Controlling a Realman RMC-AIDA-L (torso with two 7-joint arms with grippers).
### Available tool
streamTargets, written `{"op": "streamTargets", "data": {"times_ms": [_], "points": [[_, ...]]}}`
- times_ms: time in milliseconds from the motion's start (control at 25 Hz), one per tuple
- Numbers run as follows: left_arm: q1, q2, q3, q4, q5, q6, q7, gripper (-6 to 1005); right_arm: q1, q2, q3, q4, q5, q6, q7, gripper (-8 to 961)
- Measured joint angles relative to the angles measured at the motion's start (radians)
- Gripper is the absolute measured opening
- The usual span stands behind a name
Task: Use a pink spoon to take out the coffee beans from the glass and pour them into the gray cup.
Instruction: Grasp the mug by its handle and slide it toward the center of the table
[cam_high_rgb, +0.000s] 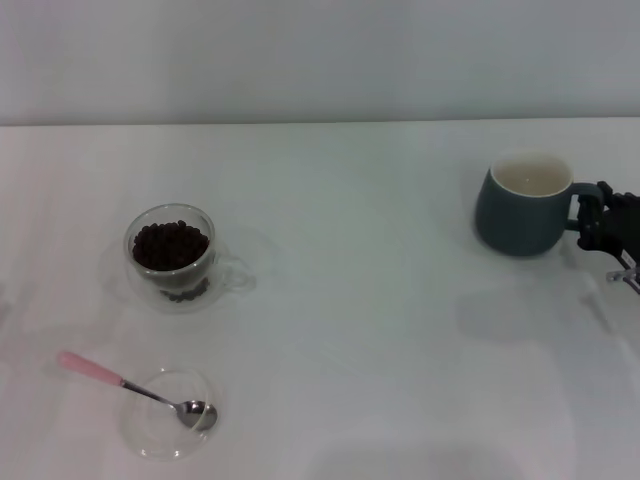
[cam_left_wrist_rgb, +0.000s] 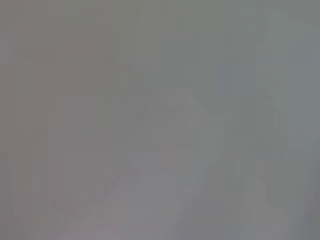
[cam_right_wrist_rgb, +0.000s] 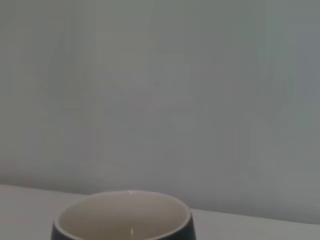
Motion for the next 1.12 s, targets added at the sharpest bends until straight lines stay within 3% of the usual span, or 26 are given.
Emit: {"op": "streamTargets", "data": {"times_ms": [760, 1120], "points": [[-0.001, 0.0, 0.006, 0.0, 0.002, 0.001, 0.0, 887, 0.002, 0.001, -0.265, -0.06, -0.001, -0.011, 0.0, 151], [-0.007, -0.002, 0.008, -0.006, 0.005, -0.008, 0.001, 888, -0.004, 0.001, -0.341, -0.101, -0.001, -0.011, 0.0, 142]]}}
